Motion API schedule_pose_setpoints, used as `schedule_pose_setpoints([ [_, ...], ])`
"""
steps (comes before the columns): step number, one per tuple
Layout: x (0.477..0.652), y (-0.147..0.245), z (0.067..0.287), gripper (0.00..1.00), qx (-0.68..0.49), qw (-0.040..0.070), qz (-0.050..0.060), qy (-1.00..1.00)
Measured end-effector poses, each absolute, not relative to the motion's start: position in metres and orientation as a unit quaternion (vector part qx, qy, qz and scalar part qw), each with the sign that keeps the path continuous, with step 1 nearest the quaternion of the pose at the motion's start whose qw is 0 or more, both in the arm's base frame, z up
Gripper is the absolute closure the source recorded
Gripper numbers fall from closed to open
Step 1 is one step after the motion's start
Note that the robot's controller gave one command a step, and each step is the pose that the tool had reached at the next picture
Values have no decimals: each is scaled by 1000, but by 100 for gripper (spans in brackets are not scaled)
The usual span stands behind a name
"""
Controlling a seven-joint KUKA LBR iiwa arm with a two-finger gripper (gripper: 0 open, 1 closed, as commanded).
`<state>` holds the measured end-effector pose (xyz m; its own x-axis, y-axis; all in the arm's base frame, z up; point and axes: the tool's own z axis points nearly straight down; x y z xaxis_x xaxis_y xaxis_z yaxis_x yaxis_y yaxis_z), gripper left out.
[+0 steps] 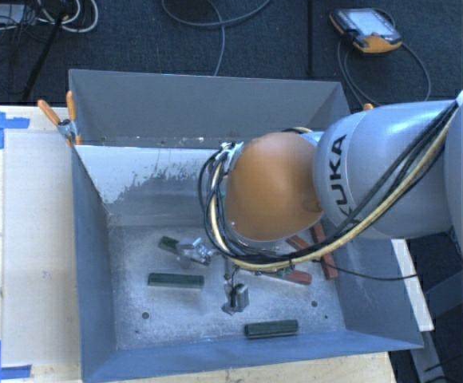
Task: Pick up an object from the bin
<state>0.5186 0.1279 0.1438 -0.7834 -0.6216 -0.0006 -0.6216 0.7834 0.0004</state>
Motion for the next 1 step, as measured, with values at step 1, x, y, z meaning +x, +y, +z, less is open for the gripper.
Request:
schedule_pose_setpoints([
  [1, 515, 89, 139, 0, -411, 0, 0, 912],
])
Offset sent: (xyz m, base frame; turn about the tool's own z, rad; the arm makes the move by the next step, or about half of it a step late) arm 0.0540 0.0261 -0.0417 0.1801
